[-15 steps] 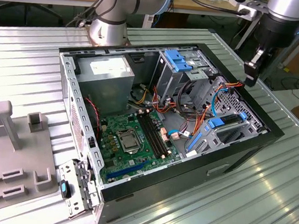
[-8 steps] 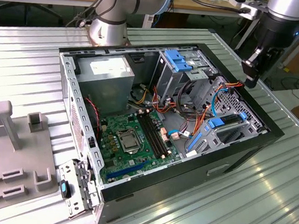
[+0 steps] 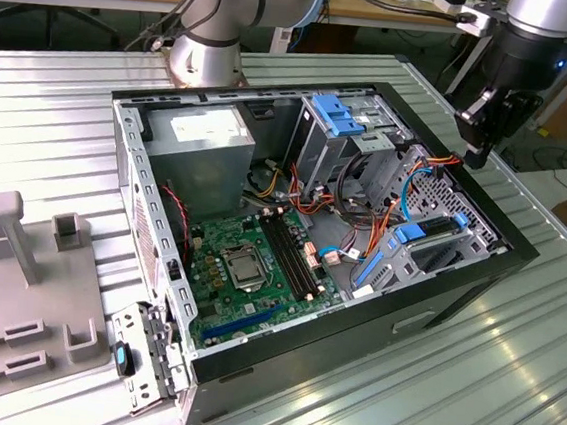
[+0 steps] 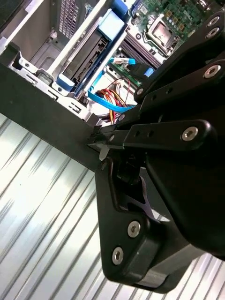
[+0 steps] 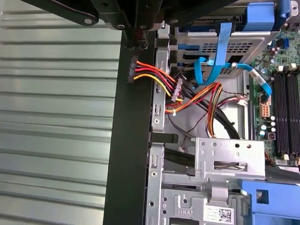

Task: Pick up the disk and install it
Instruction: 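Insert the first disk wire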

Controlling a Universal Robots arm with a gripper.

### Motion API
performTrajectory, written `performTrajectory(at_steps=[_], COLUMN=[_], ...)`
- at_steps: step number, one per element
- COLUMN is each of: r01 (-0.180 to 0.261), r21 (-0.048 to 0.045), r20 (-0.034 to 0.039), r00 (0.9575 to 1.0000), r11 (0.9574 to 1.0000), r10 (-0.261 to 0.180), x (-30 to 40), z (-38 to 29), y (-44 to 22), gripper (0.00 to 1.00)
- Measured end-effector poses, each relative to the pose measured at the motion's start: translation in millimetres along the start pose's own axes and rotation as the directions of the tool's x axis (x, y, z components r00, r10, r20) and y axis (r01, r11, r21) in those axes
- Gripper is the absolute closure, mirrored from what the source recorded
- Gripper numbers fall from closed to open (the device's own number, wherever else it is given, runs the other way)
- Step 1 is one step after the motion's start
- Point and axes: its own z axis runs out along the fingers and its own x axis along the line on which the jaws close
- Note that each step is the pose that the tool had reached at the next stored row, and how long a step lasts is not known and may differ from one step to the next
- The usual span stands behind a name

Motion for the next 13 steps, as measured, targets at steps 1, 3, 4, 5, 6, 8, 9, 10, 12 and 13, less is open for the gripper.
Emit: performTrajectory(at_steps=[1, 3, 4, 5, 6, 8, 9, 10, 12, 13], r01=[-0.004, -0.011, -0.016, -0.022, -0.028, -0.039, -0.042, -0.045, -0.046, -0.046], r21=[0.0009, 0.0053, 0.0065, 0.0074, 0.0082, 0.0102, 0.0123, 0.0152, 0.0305, 0.0332], r20=[0.0042, 0.0201, 0.0267, 0.0298, 0.0306, 0.0312, 0.0329, 0.0360, 0.0493, 0.0512], r00=[1.0000, 0.9997, 0.9995, 0.9993, 0.9991, 0.9988, 0.9986, 0.9984, 0.9978, 0.9977], r11=[1.0000, 0.9999, 0.9999, 0.9997, 0.9996, 0.9992, 0.9990, 0.9989, 0.9985, 0.9984], r10=[0.004, 0.011, 0.016, 0.022, 0.028, 0.038, 0.042, 0.044, 0.045, 0.044], x=[0.0, -0.1, -0.1, 0.3, 0.4, 0.6, 0.7, 0.9, 2.4, 2.9], z=[0.0, -0.2, -0.3, -0.4, -0.4, -0.3, -0.4, -0.5, -0.9, -1.0], y=[0.5, 1.7, 2.2, 2.8, 2.9, 3.0, 3.0, 3.1, 4.4, 5.0], gripper=[0.89, 0.89, 0.89, 0.89, 0.89, 0.89, 0.89, 0.89, 0.89, 0.89])
